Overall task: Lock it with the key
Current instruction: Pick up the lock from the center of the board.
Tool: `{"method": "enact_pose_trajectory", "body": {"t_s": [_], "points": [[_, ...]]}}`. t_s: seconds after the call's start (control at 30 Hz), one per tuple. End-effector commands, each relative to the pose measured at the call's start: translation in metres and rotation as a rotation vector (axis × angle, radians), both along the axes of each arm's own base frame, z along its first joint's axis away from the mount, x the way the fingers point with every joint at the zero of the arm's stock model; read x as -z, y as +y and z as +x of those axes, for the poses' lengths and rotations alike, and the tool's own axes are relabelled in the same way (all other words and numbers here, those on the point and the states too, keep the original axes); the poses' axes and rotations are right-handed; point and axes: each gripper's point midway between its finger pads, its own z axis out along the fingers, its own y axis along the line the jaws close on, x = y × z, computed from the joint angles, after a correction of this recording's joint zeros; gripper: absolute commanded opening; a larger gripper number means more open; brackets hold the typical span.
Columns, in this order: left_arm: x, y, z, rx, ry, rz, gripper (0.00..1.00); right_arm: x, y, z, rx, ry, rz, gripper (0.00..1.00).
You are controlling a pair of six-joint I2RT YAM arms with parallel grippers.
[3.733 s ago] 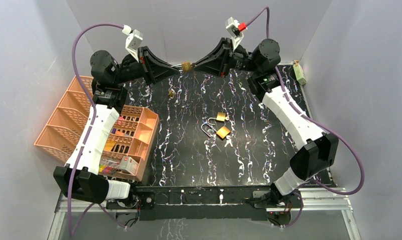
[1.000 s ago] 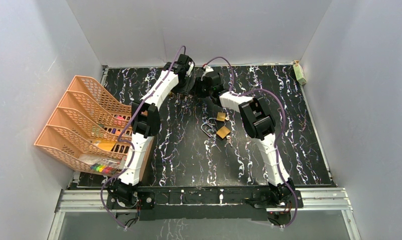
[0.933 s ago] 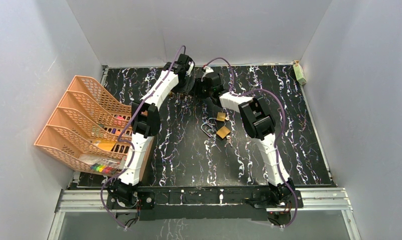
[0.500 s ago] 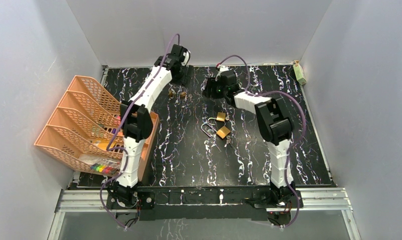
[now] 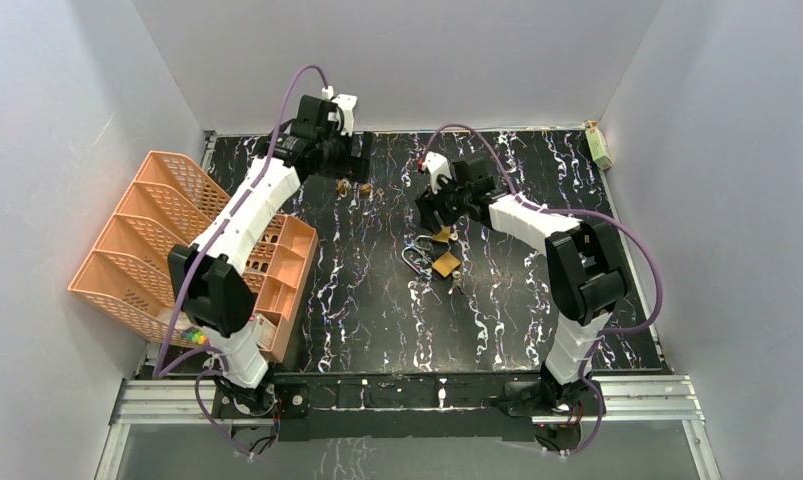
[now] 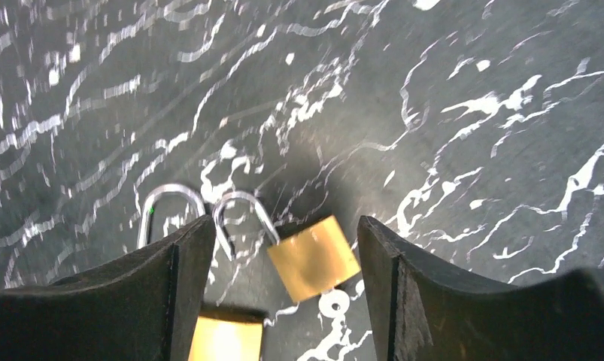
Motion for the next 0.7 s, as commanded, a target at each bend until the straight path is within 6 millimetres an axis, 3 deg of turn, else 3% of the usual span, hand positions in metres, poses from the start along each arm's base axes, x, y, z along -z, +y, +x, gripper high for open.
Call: {"method": "enact_pose_trajectory", "body": {"t_s": [0.0,0.17,0.5,0.53,0.67], "points": [[-0.029,-0.005,-0.028,0.048,-0.050,-0.118,0.98,0.005,-0.007,-0.022,-0.225,-0.054,-0.077,0.79],[-0.041,-0.001,-0.051,0.062,-0.064,-0.149,0.98,0.012,0.001,-0.039,-0.392,-0.028,-0.068,0.83],[-0.053,0.002,-0.082,0.082,-0.075,-0.212,0.98,0.025,-0.015,-0.006,-0.332,-0.118,-0.217,0.88],[-0.055,0.000,-0.084,0.087,-0.079,-0.227,0.98,0.024,-0.017,-0.001,-0.312,-0.131,-0.224,0.96],[-0.065,-0.008,-0.092,0.115,-0.086,-0.290,0.98,0.021,-0.016,0.004,-0.314,-0.163,-0.216,0.99]]}}
